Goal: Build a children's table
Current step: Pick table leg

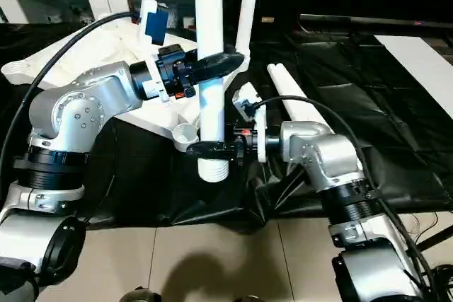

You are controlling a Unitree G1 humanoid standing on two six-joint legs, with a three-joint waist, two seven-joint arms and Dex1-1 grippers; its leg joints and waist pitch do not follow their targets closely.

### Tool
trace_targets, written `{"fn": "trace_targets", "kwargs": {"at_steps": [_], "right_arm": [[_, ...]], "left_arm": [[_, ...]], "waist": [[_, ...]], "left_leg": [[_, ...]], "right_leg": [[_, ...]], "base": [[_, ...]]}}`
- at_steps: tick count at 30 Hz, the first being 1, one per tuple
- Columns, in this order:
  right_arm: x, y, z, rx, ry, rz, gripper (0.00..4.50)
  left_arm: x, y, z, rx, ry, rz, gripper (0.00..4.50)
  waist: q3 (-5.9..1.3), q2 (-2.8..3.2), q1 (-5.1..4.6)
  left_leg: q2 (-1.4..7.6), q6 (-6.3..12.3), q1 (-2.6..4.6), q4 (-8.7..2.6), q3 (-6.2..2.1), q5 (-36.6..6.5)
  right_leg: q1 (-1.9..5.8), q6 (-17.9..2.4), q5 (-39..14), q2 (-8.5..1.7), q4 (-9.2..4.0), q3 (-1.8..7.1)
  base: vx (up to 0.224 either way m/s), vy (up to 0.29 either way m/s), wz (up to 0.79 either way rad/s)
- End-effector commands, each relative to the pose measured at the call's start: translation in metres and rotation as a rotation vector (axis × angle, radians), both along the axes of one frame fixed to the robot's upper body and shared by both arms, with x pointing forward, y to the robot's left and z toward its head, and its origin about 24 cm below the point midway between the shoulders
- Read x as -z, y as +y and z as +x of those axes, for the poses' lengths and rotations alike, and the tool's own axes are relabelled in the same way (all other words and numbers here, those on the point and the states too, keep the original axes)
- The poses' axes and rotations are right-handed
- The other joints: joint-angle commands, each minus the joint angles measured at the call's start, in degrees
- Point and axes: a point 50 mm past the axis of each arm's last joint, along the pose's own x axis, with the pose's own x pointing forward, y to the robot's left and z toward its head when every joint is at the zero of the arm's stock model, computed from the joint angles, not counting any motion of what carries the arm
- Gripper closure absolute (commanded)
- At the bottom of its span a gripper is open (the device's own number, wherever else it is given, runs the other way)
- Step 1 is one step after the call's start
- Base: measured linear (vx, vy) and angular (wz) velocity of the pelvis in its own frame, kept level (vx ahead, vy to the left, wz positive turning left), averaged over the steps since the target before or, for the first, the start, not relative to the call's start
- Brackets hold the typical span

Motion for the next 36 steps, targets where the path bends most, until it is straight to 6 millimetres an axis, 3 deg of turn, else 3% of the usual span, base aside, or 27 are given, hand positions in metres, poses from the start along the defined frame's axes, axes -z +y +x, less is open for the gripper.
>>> {"fn": "trace_targets", "kwargs": {"at_steps": [1, 12, 22, 23, 25, 29, 33, 36], "right_arm": [[-0.005, 0.002, 0.002, -0.009, -0.021, -0.006, 1.44], [-0.005, 0.002, 0.003, -0.012, -0.023, -0.002, 2.50], [-0.003, 0.002, 0.002, 0.004, -0.020, 0.019, 2.59], [-0.003, 0.001, 0.002, 0.013, -0.020, 0.025, 2.59], [-0.002, 0.000, 0.002, 0.030, -0.020, 0.039, 2.60], [-0.002, -0.003, 0.001, 0.070, -0.022, 0.072, 2.63], [-0.012, -0.009, 0.005, 0.160, -0.046, 0.170, 2.64], [-0.020, -0.014, 0.006, 0.226, -0.090, 0.234, 2.64]], "left_arm": [[-0.002, -0.002, -0.003, 0.024, -0.019, 0.013, 2.73], [0.001, -0.002, -0.006, 0.039, -0.017, 0.029, 2.73], [0.001, 0.000, -0.003, -0.013, -0.020, 0.022, 2.73], [0.001, 0.000, -0.002, -0.015, 0.001, 0.011, 2.03], [0.002, 0.002, -0.002, -0.011, 0.027, -0.006, 2.03], [0.000, 0.007, 0.002, -0.079, -0.001, -0.105, 1.60], [-0.008, 0.022, 0.007, -0.130, -0.005, -0.446, 1.62], [-0.006, 0.035, 0.006, -0.134, 0.027, -0.621, 1.63]], "waist": [[-4.96, -0.57, 0.13], [-4.99, -0.60, 0.12], [-5.06, -0.44, 0.12], [-5.05, -0.38, 0.11], [-5.06, -0.43, 0.11], [-5.05, -0.12, 0.14], [-5.19, 0.16, 0.23], [-5.27, -0.06, 0.24]], "left_leg": [[0.82, 2.18, 0.81, -3.05, 0.19, -5.26], [0.81, 2.21, 0.79, -3.03, 0.21, -5.09], [0.84, 2.21, 0.78, -3.03, 0.14, -4.76], [0.82, 2.16, 0.77, -3.01, 0.15, -4.88], [0.78, 2.12, 0.80, -3.00, 0.19, -5.06], [0.81, 1.97, 0.73, -3.05, 0.07, -5.34], [0.60, 1.93, 0.64, -2.89, 0.15, -5.65], [0.57, 2.30, 0.71, -2.91, 0.14, -6.32]], "right_leg": [[3.82, -11.84, -7.84, -3.76, -3.44, 2.36], [3.84, -11.95, -7.49, -3.76, -3.37, 2.35], [3.88, -12.27, -6.33, -3.74, -3.21, 2.34], [3.88, -12.35, -6.18, -3.72, -3.20, 2.34], [3.90, -12.36, -6.41, -3.72, -3.25, 2.34], [3.95, -12.60, -6.08, -3.70, -3.44, 2.30], [4.16, -13.47, -4.49, -3.72, -3.44, 2.31], [4.20, -13.84, -4.43, -3.62, -3.40, 2.23]], "base": [[0.000, 0.000, 0.00], [0.000, 0.000, 0.00], [0.000, 0.000, 0.00], [0.000, 0.000, 0.00], [0.000, 0.000, 0.00], [0.000, 0.000, 0.00], [0.000, 0.000, 0.00], [0.000, 0.000, 0.00]]}}
